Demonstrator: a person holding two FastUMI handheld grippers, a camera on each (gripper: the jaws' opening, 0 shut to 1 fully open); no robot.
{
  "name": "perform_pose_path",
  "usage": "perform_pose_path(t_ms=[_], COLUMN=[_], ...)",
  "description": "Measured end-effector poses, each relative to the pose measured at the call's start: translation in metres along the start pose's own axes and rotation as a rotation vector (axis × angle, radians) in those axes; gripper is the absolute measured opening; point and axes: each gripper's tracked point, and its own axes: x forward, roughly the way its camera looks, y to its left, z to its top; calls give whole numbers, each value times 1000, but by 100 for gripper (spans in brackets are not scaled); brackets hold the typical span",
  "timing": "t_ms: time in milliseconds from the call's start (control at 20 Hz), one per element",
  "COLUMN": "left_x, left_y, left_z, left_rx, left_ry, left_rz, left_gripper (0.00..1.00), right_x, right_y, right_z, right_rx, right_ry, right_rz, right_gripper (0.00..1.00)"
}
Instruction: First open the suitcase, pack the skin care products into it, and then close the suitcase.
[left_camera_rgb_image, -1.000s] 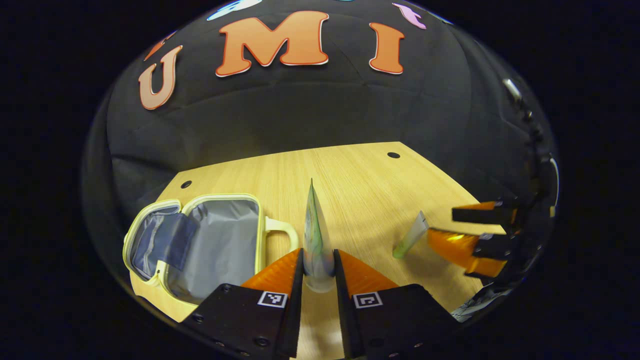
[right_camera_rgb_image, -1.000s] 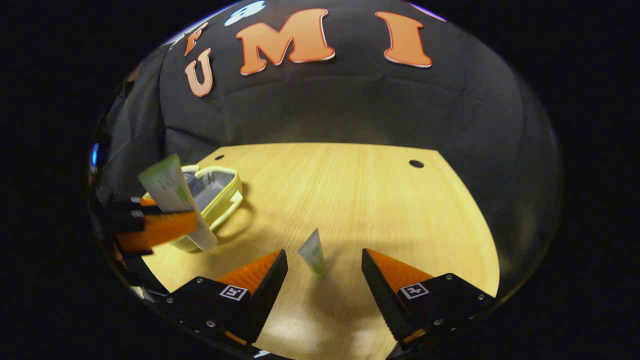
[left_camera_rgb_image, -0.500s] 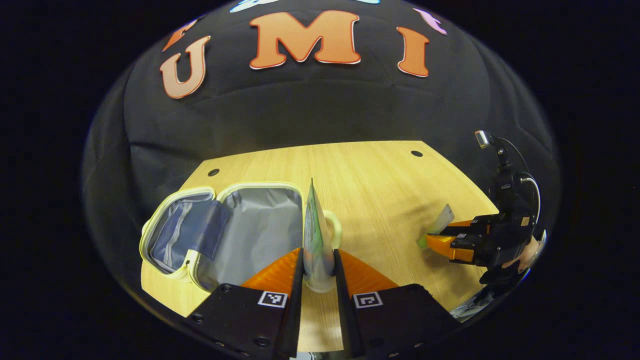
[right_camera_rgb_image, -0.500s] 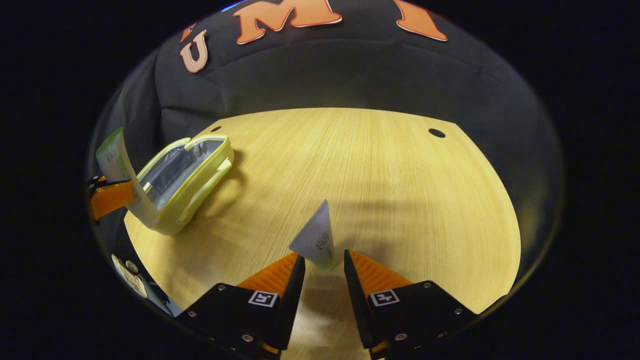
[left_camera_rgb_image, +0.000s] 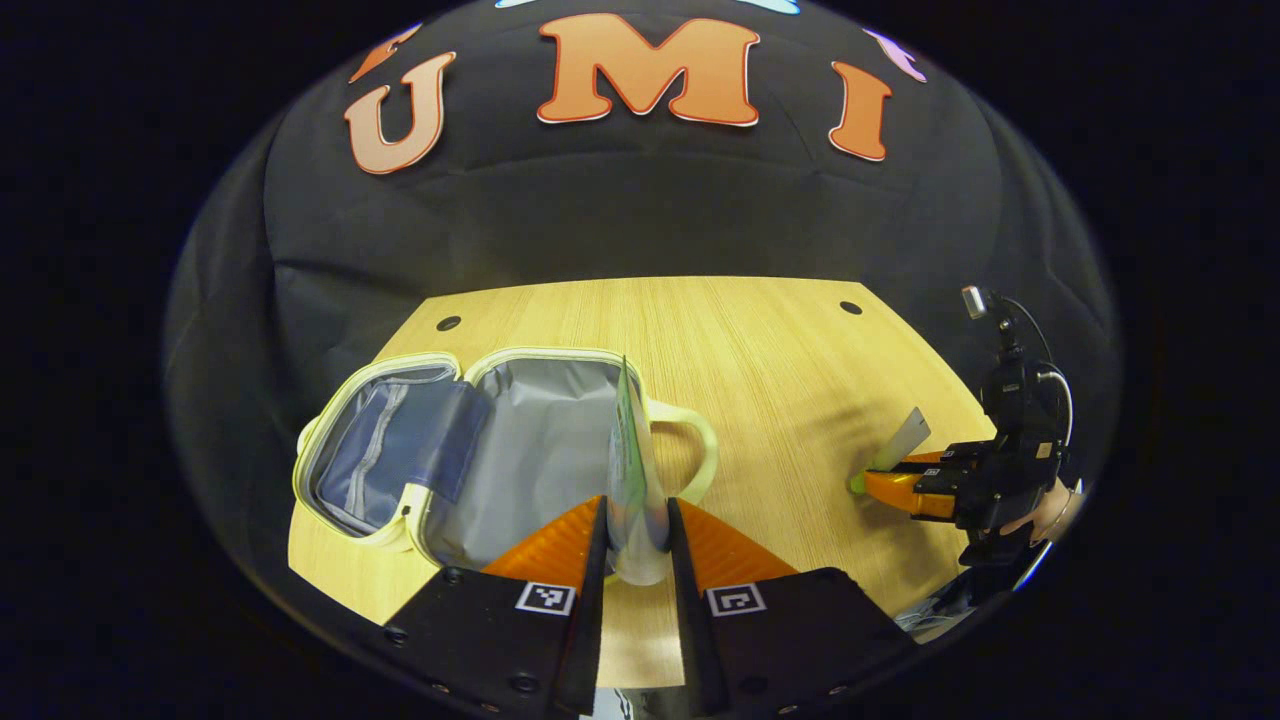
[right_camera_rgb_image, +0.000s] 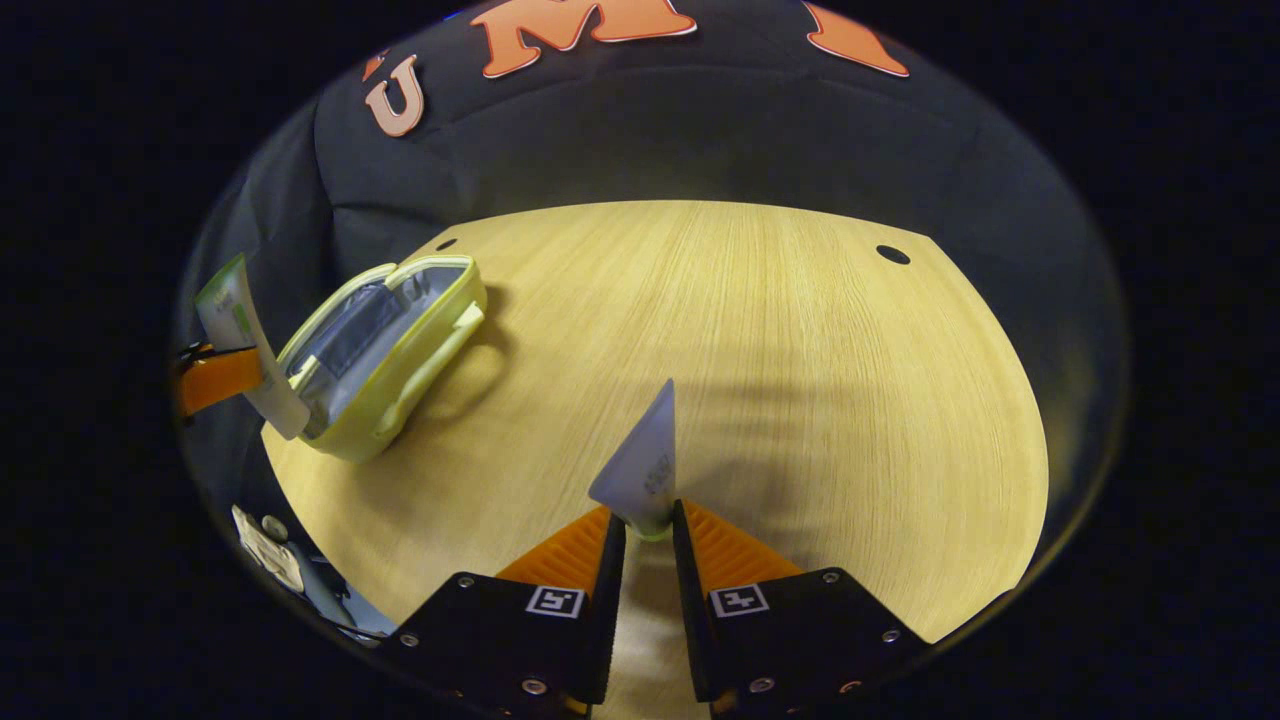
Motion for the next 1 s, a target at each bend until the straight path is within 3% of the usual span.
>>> perform_pose_path(t_ms=[300, 500, 700, 1000], left_x=[-3, 29, 77, 120], left_y=[50, 85, 111, 142], left_z=[31, 22, 1, -24], left_rx=[81, 151, 148, 304], left_ry=[130, 289, 440, 569], left_rz=[-69, -149, -241, -286], left_gripper=[34, 33, 34, 34], right_x=[-37, -50, -55, -63], right_y=[57, 89, 131, 175], right_z=[26, 52, 61, 61], right_rx=[32, 97, 232, 329], right_ry=[-19, -60, -61, -46], right_rz=[94, 44, 13, -33], right_gripper=[31, 32, 32, 32])
